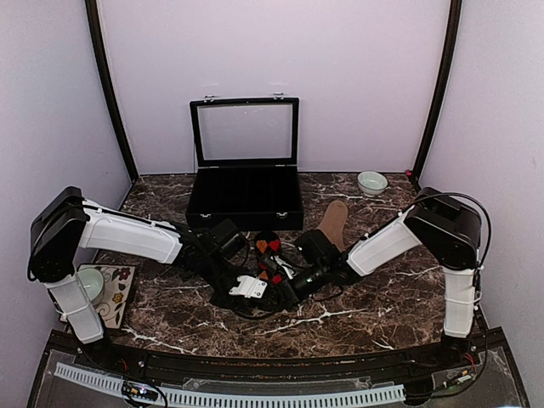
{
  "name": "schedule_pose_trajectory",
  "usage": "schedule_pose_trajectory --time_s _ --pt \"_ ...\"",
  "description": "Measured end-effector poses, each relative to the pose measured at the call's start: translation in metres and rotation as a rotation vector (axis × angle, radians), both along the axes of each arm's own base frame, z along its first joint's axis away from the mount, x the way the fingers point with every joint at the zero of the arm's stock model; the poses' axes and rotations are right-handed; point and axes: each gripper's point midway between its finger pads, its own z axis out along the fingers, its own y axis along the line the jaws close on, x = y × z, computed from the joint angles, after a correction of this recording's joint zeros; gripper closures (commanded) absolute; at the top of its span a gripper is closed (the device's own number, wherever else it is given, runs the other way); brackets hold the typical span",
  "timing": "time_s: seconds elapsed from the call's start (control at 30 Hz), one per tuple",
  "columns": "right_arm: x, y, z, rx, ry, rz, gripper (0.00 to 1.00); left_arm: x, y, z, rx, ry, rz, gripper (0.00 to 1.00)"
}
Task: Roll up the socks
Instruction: Roll the sock at the center of the board.
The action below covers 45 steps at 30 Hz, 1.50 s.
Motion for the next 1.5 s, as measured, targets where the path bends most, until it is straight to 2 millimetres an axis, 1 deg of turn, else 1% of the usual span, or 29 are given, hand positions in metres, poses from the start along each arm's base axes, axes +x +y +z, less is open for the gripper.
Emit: schedule_pose_trajectory --time_s 0.2,0.33,0.4,0.5,0.57,0.63,0.7,0.83,0.87,0.9,0.93,0.97,1.03,1.13,1.2,1.27,1.37,1.43,1.5 --pt "0.000 0.000 0.000 0.000 0.002 -0.001 1.00 0.000 -0.004 0.000 -0.011 -0.009 -0.007 0.63" --pt "0.000 0.000 0.000 0.000 0.001 -0.001 1.00 0.002 -0.005 -0.006 -0.003 -0.009 -0.004 0.67" --pt "0.000 0.000 0.000 0.000 0.001 -0.001 1.00 0.003 -0.005 -0.011 0.002 -0.007 0.000 0.72" --pt "0.000 0.000 0.000 -0.001 0.001 -0.001 1.00 0.005 -0.007 -0.012 0.000 -0.013 0.010 0.88" --pt "0.000 0.000 0.000 -0.002 0.001 0.000 0.99 0.008 -0.009 -0.012 -0.003 -0.021 0.018 0.95" --pt "0.000 -0.001 0.001 -0.004 0.000 -0.001 0.93 0.011 -0.010 -0.013 -0.005 -0.023 0.027 0.98" --pt "0.000 -0.002 0.001 -0.009 0.000 -0.003 0.87 0.011 -0.010 -0.013 -0.004 -0.019 0.035 0.99" --pt "0.001 -0.007 0.005 -0.016 -0.034 -0.020 0.78 0.014 -0.011 -0.014 -0.006 -0.002 0.056 1.00" --pt "0.001 -0.010 0.006 -0.018 -0.048 -0.026 0.75 0.015 -0.012 -0.013 -0.008 0.007 0.061 1.00" --pt "0.002 -0.012 0.009 -0.018 -0.063 -0.035 0.69 0.015 -0.013 -0.013 -0.011 0.021 0.068 1.00" --pt "0.002 -0.016 0.010 -0.022 -0.086 -0.045 0.64 0.016 -0.014 -0.013 -0.012 0.035 0.076 1.00" --pt "0.003 -0.022 0.012 -0.023 -0.118 -0.057 0.63 0.017 -0.013 -0.013 -0.010 0.065 0.085 1.00" --pt "0.001 -0.032 0.015 -0.026 -0.154 -0.072 0.62 0.019 -0.013 -0.012 -0.006 0.121 0.103 1.00" --pt "-0.003 -0.054 0.017 -0.033 -0.242 -0.095 0.62 0.020 -0.013 -0.012 0.004 0.211 0.125 1.00" --pt "-0.007 -0.067 0.019 -0.029 -0.307 -0.099 0.61 0.018 -0.012 -0.012 0.014 0.263 0.129 1.00" --pt "-0.010 -0.075 0.025 -0.013 -0.390 -0.093 0.61 0.016 -0.013 -0.012 0.024 0.320 0.135 1.00" --pt "-0.022 -0.076 0.042 0.032 -0.528 -0.051 0.61 0.012 -0.014 -0.011 0.042 0.390 0.135 1.00" --pt "-0.030 -0.067 0.056 0.069 -0.619 -0.016 0.61 0.008 -0.015 -0.012 0.060 0.442 0.134 0.99" --pt "-0.038 -0.060 0.062 0.086 -0.683 0.015 0.61 0.004 -0.015 -0.013 0.074 0.484 0.132 0.99"
